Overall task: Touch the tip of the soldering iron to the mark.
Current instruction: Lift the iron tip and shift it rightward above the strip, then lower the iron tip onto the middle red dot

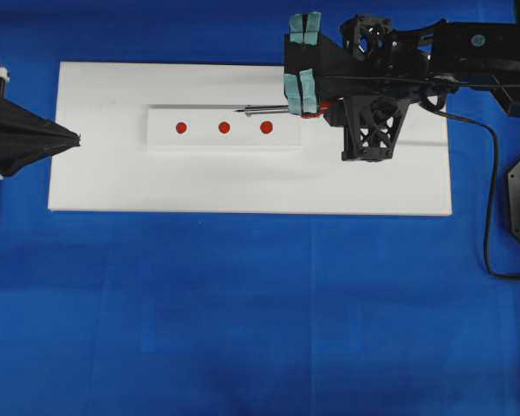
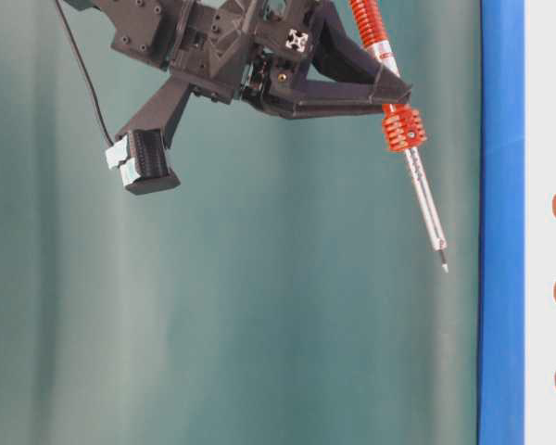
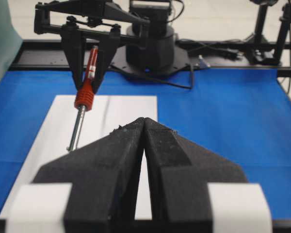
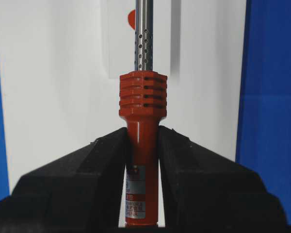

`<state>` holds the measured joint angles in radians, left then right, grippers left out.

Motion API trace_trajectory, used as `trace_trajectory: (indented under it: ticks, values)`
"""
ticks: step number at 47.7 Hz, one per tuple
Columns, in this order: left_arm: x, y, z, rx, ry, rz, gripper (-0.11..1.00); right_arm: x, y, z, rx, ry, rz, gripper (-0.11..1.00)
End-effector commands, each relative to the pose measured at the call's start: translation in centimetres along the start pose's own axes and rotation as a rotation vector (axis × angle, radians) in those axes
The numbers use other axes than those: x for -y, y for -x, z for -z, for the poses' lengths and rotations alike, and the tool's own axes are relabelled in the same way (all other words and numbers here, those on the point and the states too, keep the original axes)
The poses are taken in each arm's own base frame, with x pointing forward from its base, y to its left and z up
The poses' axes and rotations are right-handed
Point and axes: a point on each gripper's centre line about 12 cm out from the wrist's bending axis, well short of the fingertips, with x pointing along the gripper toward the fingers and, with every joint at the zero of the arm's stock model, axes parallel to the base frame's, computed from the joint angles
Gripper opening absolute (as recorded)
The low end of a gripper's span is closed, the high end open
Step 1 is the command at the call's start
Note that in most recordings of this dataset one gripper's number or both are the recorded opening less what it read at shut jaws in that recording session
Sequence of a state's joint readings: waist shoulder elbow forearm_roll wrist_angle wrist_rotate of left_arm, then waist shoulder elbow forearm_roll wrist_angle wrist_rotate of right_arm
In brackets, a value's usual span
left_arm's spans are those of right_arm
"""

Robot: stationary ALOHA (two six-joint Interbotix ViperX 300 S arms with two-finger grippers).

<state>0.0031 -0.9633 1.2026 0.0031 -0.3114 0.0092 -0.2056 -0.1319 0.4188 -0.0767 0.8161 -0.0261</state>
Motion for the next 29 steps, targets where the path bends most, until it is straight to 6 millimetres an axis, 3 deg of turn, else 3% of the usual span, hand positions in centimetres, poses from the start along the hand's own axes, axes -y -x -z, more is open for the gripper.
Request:
trace_trajectory:
  ticks: [1,19,29]
  values:
    - [0.0,-0.2,-0.4,0.012,-0.003,0.0,0.02,0.2,1.2,-0.6,0.05,-0.002,0.005,0.07]
    - [0.0,-0.2,-0.4,0.012,-0.003,0.0,0.02,0.3,1.1,-0.7,0.055,-0.004,0.005,0.07]
    - [0.0,-0.2,-0.4,0.012,-0.003,0.0,0.02,0.2,-0.5,-0.7,0.035,-0.005,0.002,0.07]
